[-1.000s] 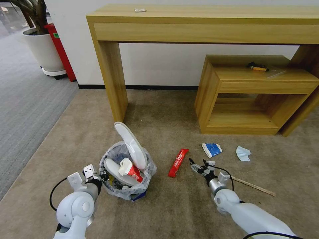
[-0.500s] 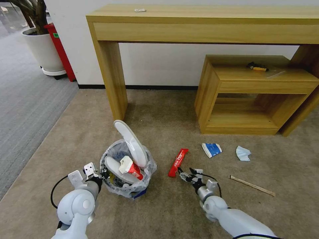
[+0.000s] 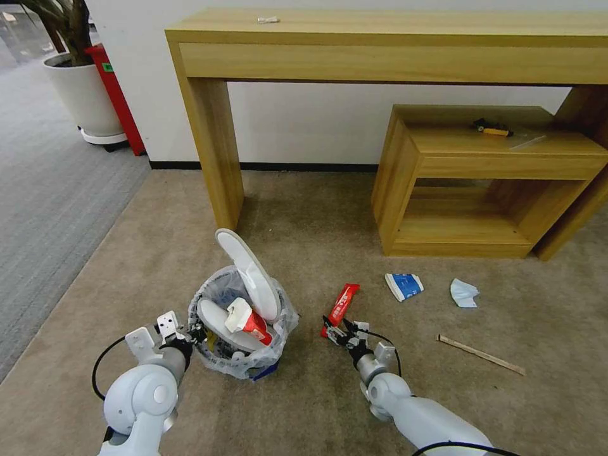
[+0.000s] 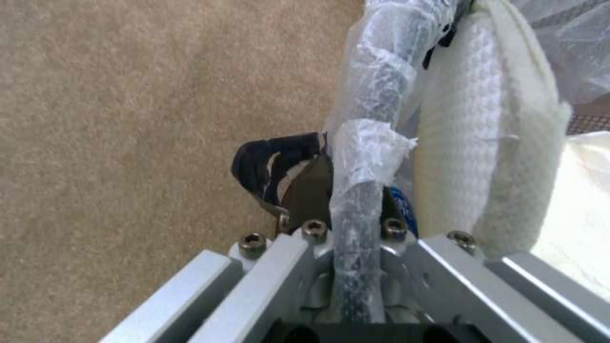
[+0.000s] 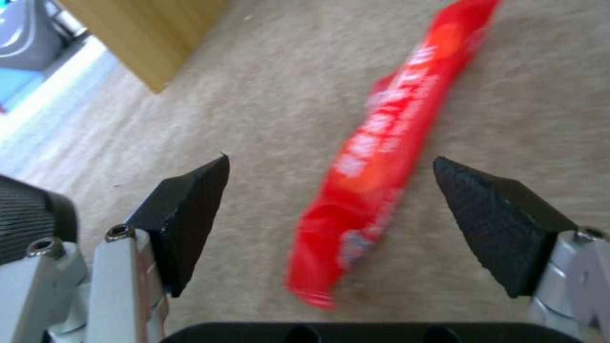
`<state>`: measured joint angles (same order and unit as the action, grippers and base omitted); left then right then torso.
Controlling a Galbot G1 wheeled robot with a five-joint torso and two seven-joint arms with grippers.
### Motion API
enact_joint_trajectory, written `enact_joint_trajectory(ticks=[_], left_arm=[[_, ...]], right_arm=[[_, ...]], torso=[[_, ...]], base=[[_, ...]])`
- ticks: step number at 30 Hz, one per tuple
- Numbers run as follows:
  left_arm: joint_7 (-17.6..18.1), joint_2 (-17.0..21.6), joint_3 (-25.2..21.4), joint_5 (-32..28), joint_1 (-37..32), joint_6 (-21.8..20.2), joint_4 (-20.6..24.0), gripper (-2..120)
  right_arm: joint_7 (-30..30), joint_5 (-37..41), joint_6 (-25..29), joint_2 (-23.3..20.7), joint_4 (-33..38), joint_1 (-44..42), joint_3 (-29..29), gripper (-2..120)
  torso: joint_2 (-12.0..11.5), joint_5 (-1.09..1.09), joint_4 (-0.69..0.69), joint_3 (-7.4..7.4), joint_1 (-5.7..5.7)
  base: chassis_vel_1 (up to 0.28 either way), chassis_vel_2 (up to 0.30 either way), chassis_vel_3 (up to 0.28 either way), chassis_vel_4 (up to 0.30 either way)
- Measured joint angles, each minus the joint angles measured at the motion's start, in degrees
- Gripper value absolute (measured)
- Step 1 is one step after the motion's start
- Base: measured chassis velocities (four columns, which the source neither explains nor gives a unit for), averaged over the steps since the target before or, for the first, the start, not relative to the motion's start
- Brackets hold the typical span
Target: Pick up the trash bin and place the garbage on the floor into it.
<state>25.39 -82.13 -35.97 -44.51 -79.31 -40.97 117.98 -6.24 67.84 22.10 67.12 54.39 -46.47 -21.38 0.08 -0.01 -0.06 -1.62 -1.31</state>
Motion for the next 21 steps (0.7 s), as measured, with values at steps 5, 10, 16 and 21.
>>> enact_joint_trajectory(ticks=[5, 10, 16, 21], left_arm=[[-0.1, -0.3, 0.1, 0.3, -0.5, 0.1, 0.3, 0], [-0.3, -0.4, 0.3, 0.3, -0.9, 0.1, 1.2, 0], [-0.3, 0.0, 0.3, 0.0, -1.5, 0.1, 2.4, 0], [-0.3, 0.8, 0.1, -0.8, -1.6, 0.1, 3.3, 0]], right_arm=[[1.4, -2.9, 0.1, 0.5, -2.4, 0.2, -0.3, 83], [2.2, -4.1, -1.0, 1.7, -4.1, 1.5, -0.9, 83], [2.5, -3.8, -1.7, 4.0, -5.7, 2.6, -0.8, 83], [3.4, -3.4, -2.3, 6.1, -6.9, 2.8, 0.2, 83]], torso=[[0.0, 0.04, 0.02, 0.00, 0.00], [0.0, 0.03, 0.01, 0.00, 0.00], [0.0, 0.03, 0.03, 0.00, 0.00], [0.0, 0.02, 0.01, 0.00, 0.00]], base=[[0.000, 0.000, 0.000, 0.000], [0.000, 0.000, 0.000, 0.000], [0.000, 0.000, 0.000, 0.000], [0.000, 0.000, 0.000, 0.000]])
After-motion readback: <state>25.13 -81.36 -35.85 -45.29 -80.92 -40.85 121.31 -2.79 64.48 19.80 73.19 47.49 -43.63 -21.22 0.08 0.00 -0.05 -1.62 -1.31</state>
